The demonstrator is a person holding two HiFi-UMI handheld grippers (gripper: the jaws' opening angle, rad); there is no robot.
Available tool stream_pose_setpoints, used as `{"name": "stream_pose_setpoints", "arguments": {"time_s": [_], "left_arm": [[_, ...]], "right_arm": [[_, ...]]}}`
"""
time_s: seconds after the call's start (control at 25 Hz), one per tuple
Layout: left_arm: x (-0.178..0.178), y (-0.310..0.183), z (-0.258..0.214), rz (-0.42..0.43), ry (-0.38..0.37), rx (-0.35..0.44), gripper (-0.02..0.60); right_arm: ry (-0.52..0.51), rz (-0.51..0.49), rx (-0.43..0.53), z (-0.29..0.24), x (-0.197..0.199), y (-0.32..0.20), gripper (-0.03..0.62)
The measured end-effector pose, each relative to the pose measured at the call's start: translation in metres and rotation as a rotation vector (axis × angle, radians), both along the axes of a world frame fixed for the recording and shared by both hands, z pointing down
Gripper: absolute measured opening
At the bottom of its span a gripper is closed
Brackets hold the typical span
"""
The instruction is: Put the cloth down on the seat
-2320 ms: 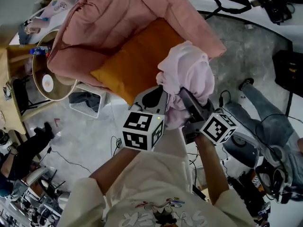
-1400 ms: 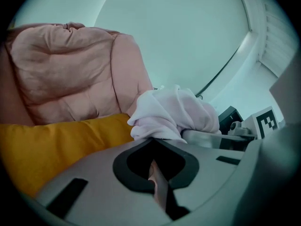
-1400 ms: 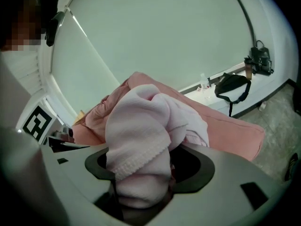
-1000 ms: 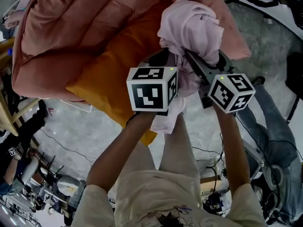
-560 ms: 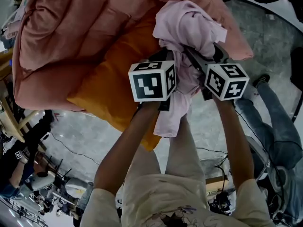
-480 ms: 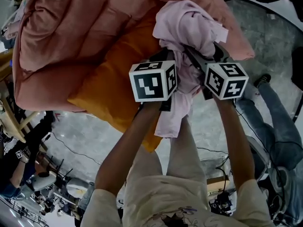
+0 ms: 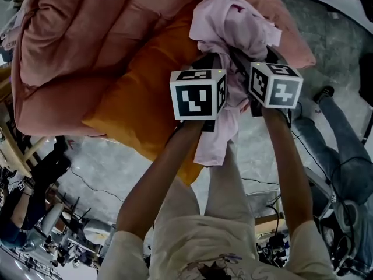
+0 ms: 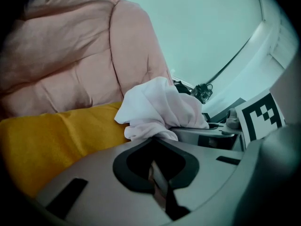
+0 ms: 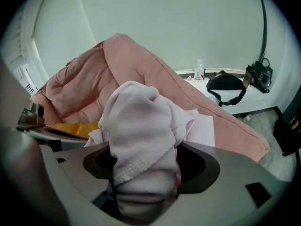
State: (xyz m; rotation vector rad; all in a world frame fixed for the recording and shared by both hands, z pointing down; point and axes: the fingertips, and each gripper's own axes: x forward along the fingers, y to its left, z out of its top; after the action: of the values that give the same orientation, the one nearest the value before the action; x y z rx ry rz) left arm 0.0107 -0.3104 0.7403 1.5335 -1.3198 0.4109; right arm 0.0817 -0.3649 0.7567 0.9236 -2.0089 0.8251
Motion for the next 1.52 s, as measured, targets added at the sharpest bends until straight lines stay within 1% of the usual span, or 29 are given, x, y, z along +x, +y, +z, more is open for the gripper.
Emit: {"name": "stream_pose_setpoints", "arguments": {"time_s": [0.2,0.36,0.6,0.72,0.88,1.04,1.08,1.12,1.24,1.52], "left_arm": [[-0.003,0.010,-0.008,0.040,-0.001,-0.008,0.005],[-0.004,0.013,-0.017,0.068,-0.017,-0.009,0.005],[-0.004,0.018,-0.033,0.094,-0.022,-0.001,0.005],[-0.002,0.021,-0.043,0.108,-0.035,0.009,0.005],[0.004,0.027,-0.057,0.127,-0.038,0.024,0.005],[0.004,0.027,-0.073,0.127,-0.040,0.053,0.005],[0.005,0.029,-0.076,0.128,-0.040,0.057,0.005],[0.006,0.032,-0.079,0.130,-0.040,0.060,0.005],[0.005,0.039,-0.089,0.134,-0.035,0.064,0.005],[0.004,0.062,-0.112,0.148,-0.021,0.072,0.005]], "right_arm": [[0.007,0.035,0.009,-0.013,0.001,0.004,0.357],[-0.015,0.068,0.013,-0.025,0.003,0.009,0.357],[-0.058,0.127,0.012,-0.043,0.009,0.017,0.357],[-0.070,0.127,0.022,-0.053,0.011,0.022,0.357],[-0.053,0.128,0.027,-0.062,0.021,0.034,0.356],[-0.092,0.128,0.035,-0.078,0.018,0.041,0.352],[-0.097,0.132,0.043,-0.083,0.019,0.044,0.340],[-0.096,0.139,0.056,-0.089,0.021,0.046,0.310],[-0.063,0.153,0.113,-0.103,0.026,0.050,0.141],[-0.071,0.187,0.126,-0.129,0.027,0.071,0.067]]}}
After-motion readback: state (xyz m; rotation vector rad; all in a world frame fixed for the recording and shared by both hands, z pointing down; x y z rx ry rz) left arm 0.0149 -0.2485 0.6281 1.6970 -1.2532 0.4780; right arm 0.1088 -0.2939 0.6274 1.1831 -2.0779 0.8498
